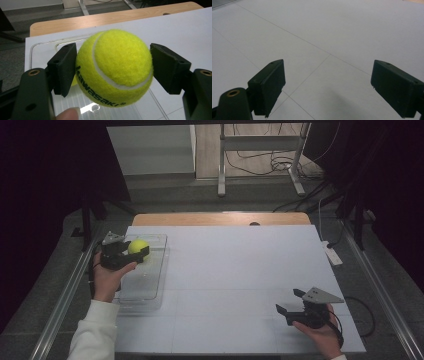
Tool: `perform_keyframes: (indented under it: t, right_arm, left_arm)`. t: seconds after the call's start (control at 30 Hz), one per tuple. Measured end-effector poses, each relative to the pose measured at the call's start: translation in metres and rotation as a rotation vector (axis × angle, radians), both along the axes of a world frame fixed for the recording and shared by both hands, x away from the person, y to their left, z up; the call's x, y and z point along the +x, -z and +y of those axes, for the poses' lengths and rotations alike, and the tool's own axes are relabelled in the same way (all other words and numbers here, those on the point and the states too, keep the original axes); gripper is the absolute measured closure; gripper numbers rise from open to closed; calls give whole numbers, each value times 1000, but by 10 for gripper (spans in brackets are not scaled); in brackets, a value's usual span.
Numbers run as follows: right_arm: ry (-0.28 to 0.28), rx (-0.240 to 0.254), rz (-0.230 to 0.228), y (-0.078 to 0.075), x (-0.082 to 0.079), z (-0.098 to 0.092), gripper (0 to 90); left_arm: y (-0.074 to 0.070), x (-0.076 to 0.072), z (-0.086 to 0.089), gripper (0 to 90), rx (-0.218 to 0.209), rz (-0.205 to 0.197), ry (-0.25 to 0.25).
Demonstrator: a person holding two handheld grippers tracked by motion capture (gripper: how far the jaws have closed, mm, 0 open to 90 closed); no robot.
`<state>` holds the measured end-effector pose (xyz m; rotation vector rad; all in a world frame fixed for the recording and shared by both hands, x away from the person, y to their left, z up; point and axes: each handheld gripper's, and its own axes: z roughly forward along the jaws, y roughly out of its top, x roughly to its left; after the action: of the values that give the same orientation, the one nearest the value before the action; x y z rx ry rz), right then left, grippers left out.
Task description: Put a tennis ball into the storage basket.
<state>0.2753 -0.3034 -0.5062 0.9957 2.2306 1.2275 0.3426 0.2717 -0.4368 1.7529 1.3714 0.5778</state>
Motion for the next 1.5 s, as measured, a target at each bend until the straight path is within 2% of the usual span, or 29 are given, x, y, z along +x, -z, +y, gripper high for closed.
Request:
perform_keyframes:
  t: [0.23,0.57,0.87,1.13,1.4,1.5]
  right_arm:
    - [0,0,0,0,0,0,126]
    - [-2,0,1,0,0,0,126]
    - [-2,-1,0,0,0,0,126]
    - [-2,-2,0,0,0,0,126]
    - [-2,-1,-1,0,0,0,126]
    - [-1,-1,0,0,0,0,126]
  left_arm:
    - [4,3,1,262,18,19,-31]
    - [8,6,4,261,24,37,-51]
    - [10,8,7,262,28,44,-63]
    - [12,10,8,261,55,61,-72]
    - [14,11,10,261,57,82,-72]
    - [16,13,10,261,67,102,-67]
